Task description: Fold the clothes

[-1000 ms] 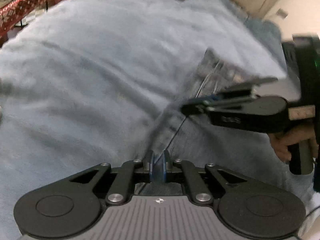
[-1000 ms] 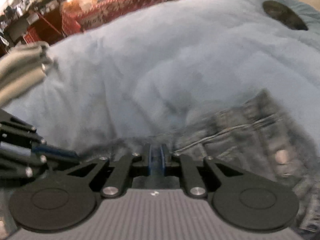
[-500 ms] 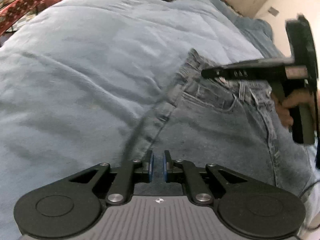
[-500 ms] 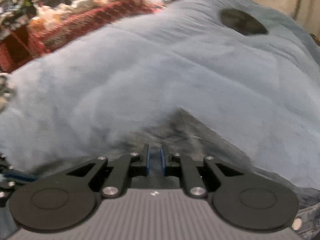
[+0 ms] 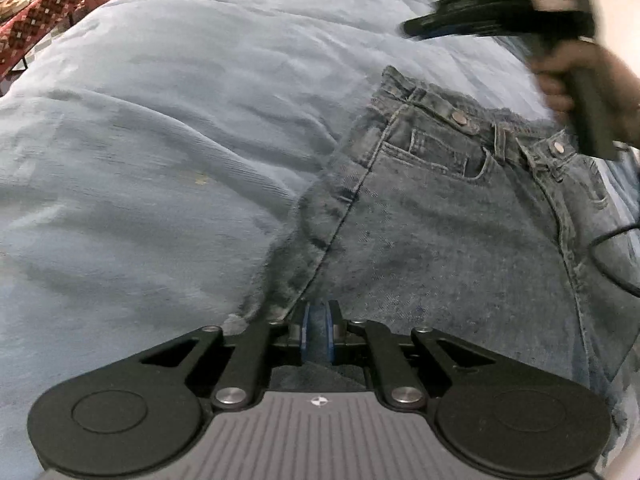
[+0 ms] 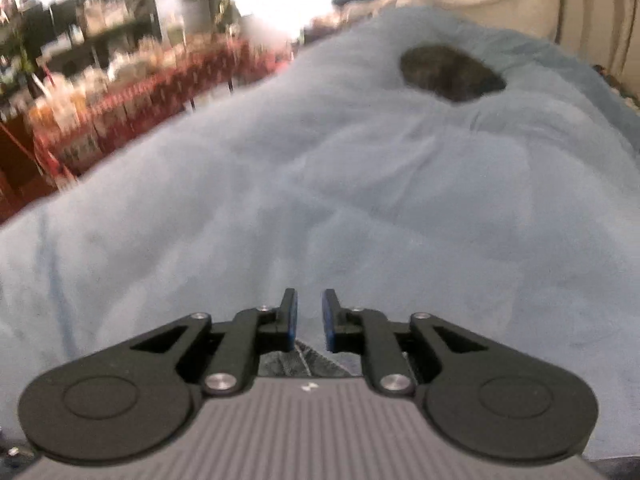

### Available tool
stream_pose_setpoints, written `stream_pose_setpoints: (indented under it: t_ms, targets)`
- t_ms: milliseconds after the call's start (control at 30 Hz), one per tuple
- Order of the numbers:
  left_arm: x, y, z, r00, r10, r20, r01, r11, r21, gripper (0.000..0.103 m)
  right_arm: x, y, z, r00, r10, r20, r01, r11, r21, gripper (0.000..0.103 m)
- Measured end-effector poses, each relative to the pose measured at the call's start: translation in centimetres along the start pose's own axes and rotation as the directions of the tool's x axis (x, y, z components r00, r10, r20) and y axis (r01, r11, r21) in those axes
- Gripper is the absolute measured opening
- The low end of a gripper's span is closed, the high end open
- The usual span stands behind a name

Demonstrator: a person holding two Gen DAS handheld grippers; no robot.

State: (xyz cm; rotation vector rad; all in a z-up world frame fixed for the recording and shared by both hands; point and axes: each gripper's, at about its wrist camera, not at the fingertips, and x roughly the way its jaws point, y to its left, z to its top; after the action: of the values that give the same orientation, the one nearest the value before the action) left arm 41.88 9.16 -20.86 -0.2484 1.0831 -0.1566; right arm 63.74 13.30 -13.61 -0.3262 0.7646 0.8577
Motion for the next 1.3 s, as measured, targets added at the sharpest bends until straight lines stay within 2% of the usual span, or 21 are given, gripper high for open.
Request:
stream_pose_setpoints:
  t_ms: [100, 200, 267, 300, 367, 433, 500, 567, 633, 700, 833, 900, 967, 1000, 1067, 1133, 1167, 1200, 1267, 1300]
  targets:
    - [-0.7, -0.2, 0.1, 1.0, -0.001, 0.018, 0.001, 1.0, -0.003, 0.007, -5.6, -0.9, -0.5, 0.999, -0.004, 0.047, 0.004, 1.0, -0.006, 0.033]
    - [-1.9, -1.4, 0.3, 0.999, -0.007, 0.042, 0.006, 1.0, 0.024, 0.007, -11.7, -1.4, -2.5, 0.997, -0.027, 0.068, 0.027, 1.0, -0.001, 0.049]
    - [-2.3, -2.8, 0.3, 0.998, -0.013, 0.056, 0.009, 0.998, 0.062, 0.007, -15.7, -1.6, -4.3, 0.996, -0.046, 0.075, 0.045, 0.999, 0.024, 0.074]
    - [-2.5, -3.6, 0.3, 0.998, -0.018, 0.061, 0.013, 0.997, 0.082, 0.007, -17.8, -1.8, -5.1, 0.995, -0.056, 0.077, 0.053, 0.998, 0.04, 0.079]
    - [-2.4, -5.7, 0.7, 0.997, -0.044, 0.07, 0.035, 0.991, 0.128, 0.008, -22.1, -2.1, -7.6, 0.994, -0.085, 0.076, 0.079, 0.994, 0.072, 0.096]
    - [-2.5, -7.7, 0.7, 0.994, -0.073, 0.083, 0.057, 0.983, 0.174, 0.016, -25.0, -1.8, -10.4, 0.989, -0.133, 0.062, 0.127, 0.988, 0.084, 0.102]
    - [-2.3, -9.7, 0.7, 0.991, -0.1, 0.092, 0.078, 0.974, 0.212, 0.025, -26.5, -1.5, -12.9, 0.984, -0.178, 0.026, 0.174, 0.979, 0.111, 0.102]
    - [-1.9, -11.6, 0.7, 0.988, -0.127, 0.087, 0.104, 0.966, 0.235, 0.026, -27.8, -0.6, -15.4, 0.969, -0.245, -0.029, 0.246, 0.958, 0.144, 0.102]
    - [-1.5, -13.4, 0.7, 0.986, -0.15, 0.077, 0.127, 0.96, 0.25, 0.033, -29.0, 0.2, -16.8, 0.944, -0.326, -0.046, 0.329, 0.93, 0.162, 0.102]
    - [-1.6, -14.4, 0.8, 0.984, -0.156, 0.088, 0.127, 0.953, 0.274, 0.045, -30.5, 0.5, -17.6, 0.912, -0.41, -0.032, 0.41, 0.899, 0.152, 0.102]
    - [-1.8, -16.2, 1.0, 0.98, -0.168, 0.108, 0.125, 0.938, 0.322, 0.057, -32.4, 0.4, -18.6, 0.907, -0.419, 0.031, 0.407, 0.895, 0.182, 0.102]
    - [-1.9, -17.2, 1.1, 0.978, -0.174, 0.118, 0.124, 0.93, 0.345, 0.072, -32.4, 0.0, -18.6, 0.907, -0.422, 0.013, 0.411, 0.889, 0.201, 0.102]
    - [-2.0, -18.1, 1.2, 0.975, -0.181, 0.128, 0.123, 0.921, 0.369, 0.085, -31.7, -0.7, -18.2, 0.917, -0.397, -0.035, 0.395, 0.891, 0.222, 0.102]
    - [-2.1, -18.6, 1.2, 0.974, -0.184, 0.133, 0.122, 0.917, 0.38, 0.086, -31.2, -1.2, -18.2, 0.923, -0.379, -0.067, 0.384, 0.894, 0.232, 0.102]
    - [-2.2, -19.5, 1.3, 0.971, -0.191, 0.142, 0.12, 0.907, 0.403, 0.086, -30.4, -2.0, -18.6, 0.93, -0.355, -0.1, 0.369, 0.899, 0.236, 0.102]
    - [-2.3, -20.4, 1.4, 0.968, -0.198, 0.151, 0.117, 0.897, 0.426, 0.083, -29.0, -2.7, -19.2, 0.927, -0.346, -0.147, 0.373, 0.897, 0.237, 0.102]
    - [-2.2, -20.8, 1.5, 0.968, -0.199, 0.151, 0.117, 0.895, 0.432, 0.076, -28.5, -3.1, -19.5, 0.927, -0.338, -0.165, 0.369, 0.899, 0.235, 0.099]
    - [-1.7, -20.8, 1.7, 0.974, -0.187, 0.128, 0.12, 0.905, 0.408, 0.058, -28.2, -3.3, -19.9, 0.929, -0.327, -0.175, 0.362, 0.901, 0.24, 0.095]
    - [-0.7, -21.1, 2.0, 0.98, -0.18, 0.083, 0.141, 0.928, 0.344, 0.025, -27.7, -3.7, -20.8, 0.932, -0.311, -0.187, 0.352, 0.898, 0.263, 0.079]
    - [-0.2, -21.3, 2.0, 0.979, -0.192, 0.069, 0.16, 0.932, 0.326, 0.013, -27.5, -3.8, -21.0, 0.933, -0.309, -0.185, 0.351, 0.895, 0.276, 0.071]
